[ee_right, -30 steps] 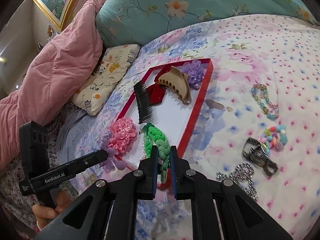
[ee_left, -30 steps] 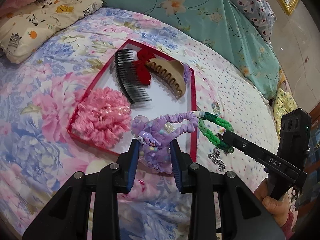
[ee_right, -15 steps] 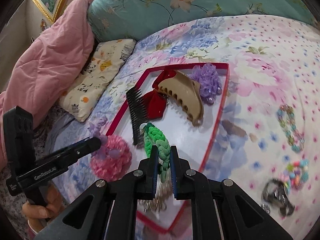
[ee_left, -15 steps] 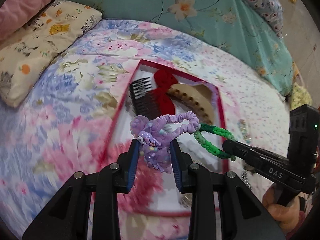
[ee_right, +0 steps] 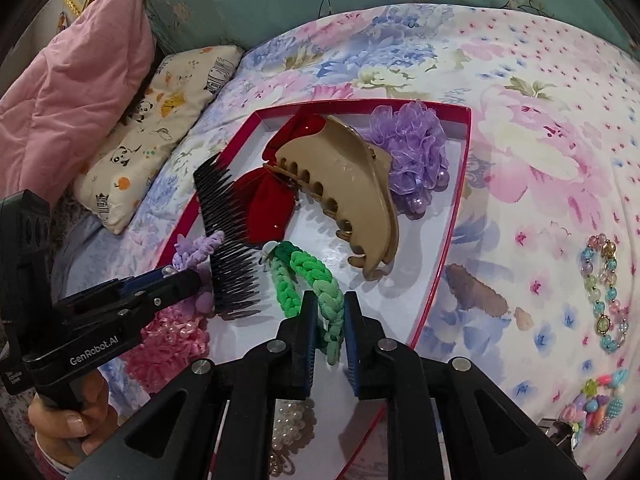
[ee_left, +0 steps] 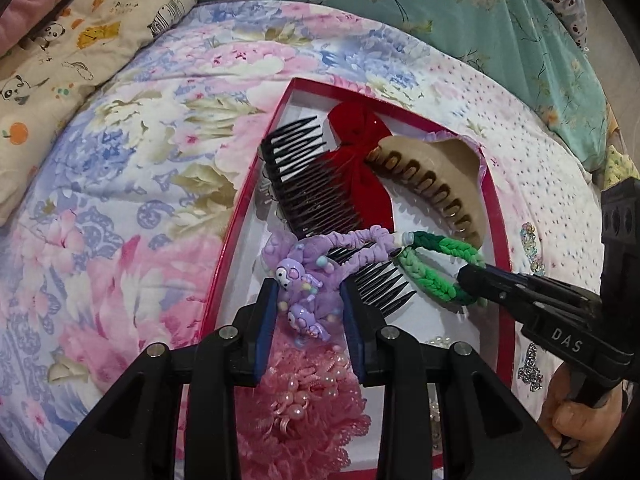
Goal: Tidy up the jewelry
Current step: 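Carry the purple scrunchie with the left gripper while the right gripper carries the green bracelet into the box, then open both grippers to drop the scrunchie and green bracelet in the box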
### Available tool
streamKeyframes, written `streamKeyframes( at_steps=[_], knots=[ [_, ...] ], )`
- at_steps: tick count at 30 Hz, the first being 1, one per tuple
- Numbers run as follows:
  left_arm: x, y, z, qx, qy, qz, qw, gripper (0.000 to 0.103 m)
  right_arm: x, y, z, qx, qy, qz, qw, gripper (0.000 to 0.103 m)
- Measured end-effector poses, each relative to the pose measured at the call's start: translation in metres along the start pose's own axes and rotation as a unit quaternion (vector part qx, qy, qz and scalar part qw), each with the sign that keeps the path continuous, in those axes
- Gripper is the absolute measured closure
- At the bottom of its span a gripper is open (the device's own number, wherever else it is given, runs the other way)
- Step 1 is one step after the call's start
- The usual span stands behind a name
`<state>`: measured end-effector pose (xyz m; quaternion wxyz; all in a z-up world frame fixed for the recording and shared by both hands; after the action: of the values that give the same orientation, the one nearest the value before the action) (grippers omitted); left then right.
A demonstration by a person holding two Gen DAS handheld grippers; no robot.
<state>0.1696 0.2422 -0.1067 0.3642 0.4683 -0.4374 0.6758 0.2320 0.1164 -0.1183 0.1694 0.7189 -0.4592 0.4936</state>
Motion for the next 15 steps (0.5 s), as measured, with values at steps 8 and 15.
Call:
streamKeyframes(
  at_steps=[8,15],
  knots=[
    [-0.004,0.0,0.0,0.003,-0.007,-0.004,1.0,0.065,0.001,-0.002,-0.001,-0.001,-0.011,0.002,1.0,0.077],
    [0.0,0.003,-0.002,0.012,-0.008,-0.005,0.9999,0.048,0.016,-0.002,-0.006,0.001,-0.023,0.02,1.0,0.069]
  ],
)
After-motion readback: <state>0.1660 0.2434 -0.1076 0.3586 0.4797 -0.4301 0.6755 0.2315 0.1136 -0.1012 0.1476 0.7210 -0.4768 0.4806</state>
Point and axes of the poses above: each gripper's, at about its wrist camera, not at the fingertips, and x roughly against the way its jaws point, z to its right, y to its underside, the point moved 7 cm from there along -x, roughly the way its jaws point, and after that the axes turned 15 degrees about -z, right-handed, at the moved point
